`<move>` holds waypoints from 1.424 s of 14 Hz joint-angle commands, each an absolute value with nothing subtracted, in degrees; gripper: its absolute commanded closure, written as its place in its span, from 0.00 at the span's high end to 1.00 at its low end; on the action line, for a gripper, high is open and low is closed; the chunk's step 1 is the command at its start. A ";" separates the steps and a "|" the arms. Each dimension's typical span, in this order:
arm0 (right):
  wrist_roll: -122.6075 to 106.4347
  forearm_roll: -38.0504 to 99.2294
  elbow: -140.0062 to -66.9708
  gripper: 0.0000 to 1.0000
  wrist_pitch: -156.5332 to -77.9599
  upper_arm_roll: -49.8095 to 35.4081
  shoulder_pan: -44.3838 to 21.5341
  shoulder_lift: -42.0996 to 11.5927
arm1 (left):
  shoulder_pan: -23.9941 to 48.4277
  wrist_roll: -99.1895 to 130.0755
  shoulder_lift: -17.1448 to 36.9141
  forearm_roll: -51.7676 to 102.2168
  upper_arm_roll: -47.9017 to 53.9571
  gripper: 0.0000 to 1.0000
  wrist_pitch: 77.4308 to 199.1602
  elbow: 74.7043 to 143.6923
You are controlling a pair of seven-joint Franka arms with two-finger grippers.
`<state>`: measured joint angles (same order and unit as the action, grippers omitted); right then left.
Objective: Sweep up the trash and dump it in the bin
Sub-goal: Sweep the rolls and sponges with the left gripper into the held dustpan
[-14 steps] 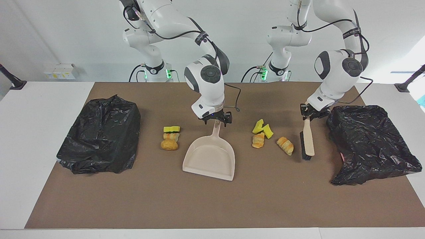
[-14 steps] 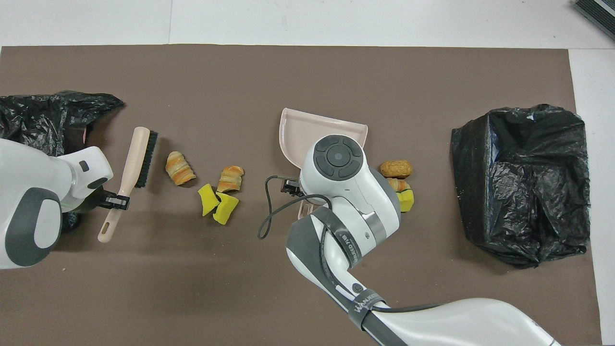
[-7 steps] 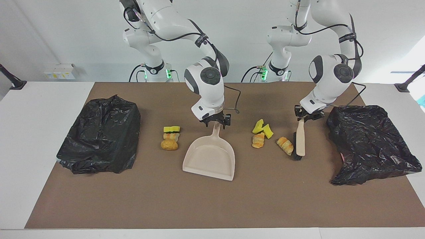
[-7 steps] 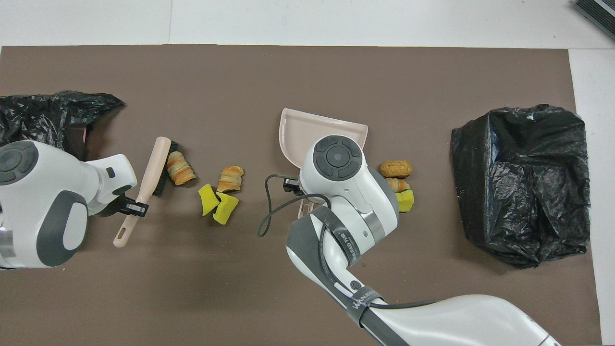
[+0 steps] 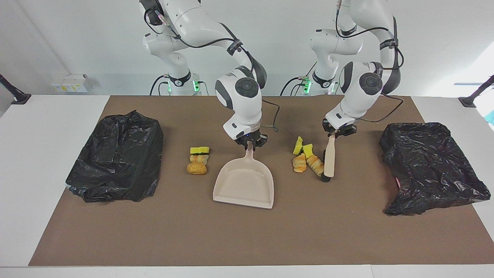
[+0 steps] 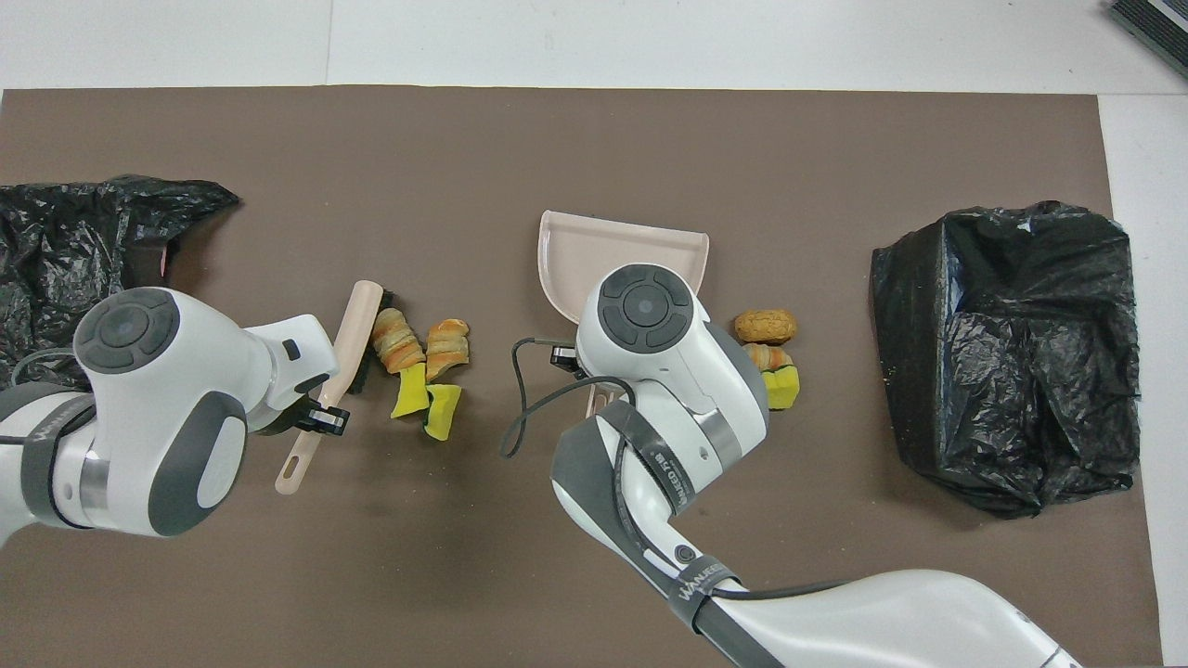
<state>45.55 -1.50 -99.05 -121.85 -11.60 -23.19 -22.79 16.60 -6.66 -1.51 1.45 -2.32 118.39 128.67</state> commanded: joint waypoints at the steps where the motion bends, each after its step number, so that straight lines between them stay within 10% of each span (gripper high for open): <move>1: 45.02 -1.76 -98.53 0.00 -119.36 -12.04 -22.50 -20.05 | 18.37 -5.02 -3.60 0.97 -3.08 0.00 118.12 130.34; 9: -3.28 -0.87 -100.36 0.00 -105.66 -11.95 -17.85 -12.14 | 11.17 -4.32 -4.82 0.97 -3.43 0.00 112.50 128.75; 20: -36.66 -4.21 -109.60 0.00 -110.92 -11.87 -21.52 -10.37 | 19.51 15.29 -13.27 0.97 -2.90 0.00 126.54 144.13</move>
